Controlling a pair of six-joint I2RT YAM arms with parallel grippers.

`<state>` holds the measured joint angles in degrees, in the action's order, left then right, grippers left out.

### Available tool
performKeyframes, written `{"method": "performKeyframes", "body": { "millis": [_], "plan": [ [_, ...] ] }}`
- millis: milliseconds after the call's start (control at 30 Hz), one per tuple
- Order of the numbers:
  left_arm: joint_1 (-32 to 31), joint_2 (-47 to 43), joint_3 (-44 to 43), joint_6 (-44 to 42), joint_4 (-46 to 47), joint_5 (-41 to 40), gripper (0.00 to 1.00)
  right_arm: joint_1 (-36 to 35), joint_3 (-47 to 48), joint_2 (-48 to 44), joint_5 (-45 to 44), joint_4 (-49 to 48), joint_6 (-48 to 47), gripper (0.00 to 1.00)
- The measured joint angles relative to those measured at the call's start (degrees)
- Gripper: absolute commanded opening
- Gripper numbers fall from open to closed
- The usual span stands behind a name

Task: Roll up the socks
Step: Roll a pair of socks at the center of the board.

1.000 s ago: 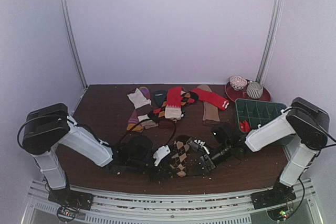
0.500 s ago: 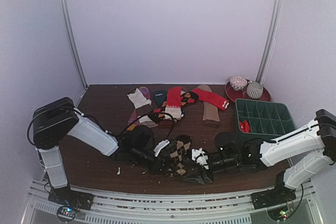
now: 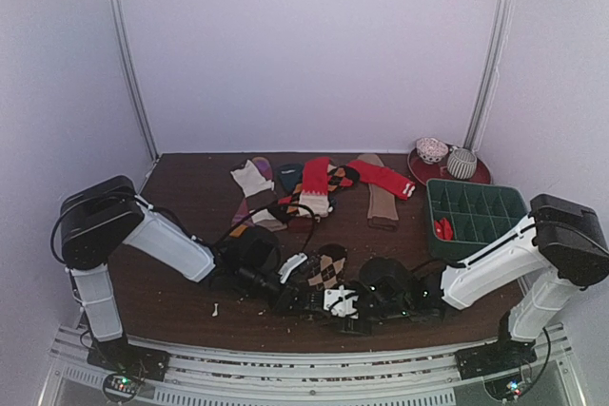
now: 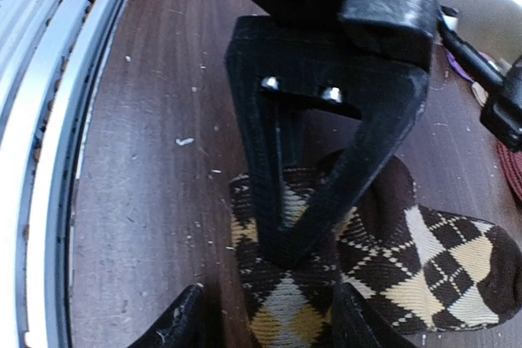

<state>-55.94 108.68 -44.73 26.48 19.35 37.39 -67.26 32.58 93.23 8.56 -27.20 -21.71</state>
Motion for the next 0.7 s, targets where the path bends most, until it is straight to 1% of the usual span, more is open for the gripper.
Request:
{"method": "performKeyframes", "body": {
  "millis": [100,233,433,533,567,633,700],
  "plan": [
    [0.0,0.0,0.2,-0.3,0.0,0.0,0.0,0.0,-1.5,0.1,-3.6,-2.3,0.0,0.53],
    [0.0,0.0,0.3,-0.5,-0.1,0.1,0.0,0.0,-2.1,1.2,-5.6,-3.0,-0.5,0.44],
    [0.2,0.0,0.3,-1.0,-0.7,0.6,0.0,0.0,-1.9,2.4,-5.5,-4.4,-0.4,0.44],
    [0.4,0.1,0.3,-1.1,-0.7,0.9,0.0,0.0,-2.1,2.2,-5.6,-4.6,-0.5,0.42],
    [0.4,0.2,0.3,-1.1,-0.7,1.0,0.0,0.0,-2.1,2.2,-5.5,-4.5,-0.6,0.39],
    [0.5,0.2,0.2,-1.2,-0.7,1.1,0.0,0.0,-2.1,2.2,-5.4,-4.3,-0.8,0.29],
    [0.5,0.3,0.0,-1.4,-1.0,1.4,0.0,0.0,-1.6,2.6,-4.8,-3.8,-0.3,0.22]
  ]
}}
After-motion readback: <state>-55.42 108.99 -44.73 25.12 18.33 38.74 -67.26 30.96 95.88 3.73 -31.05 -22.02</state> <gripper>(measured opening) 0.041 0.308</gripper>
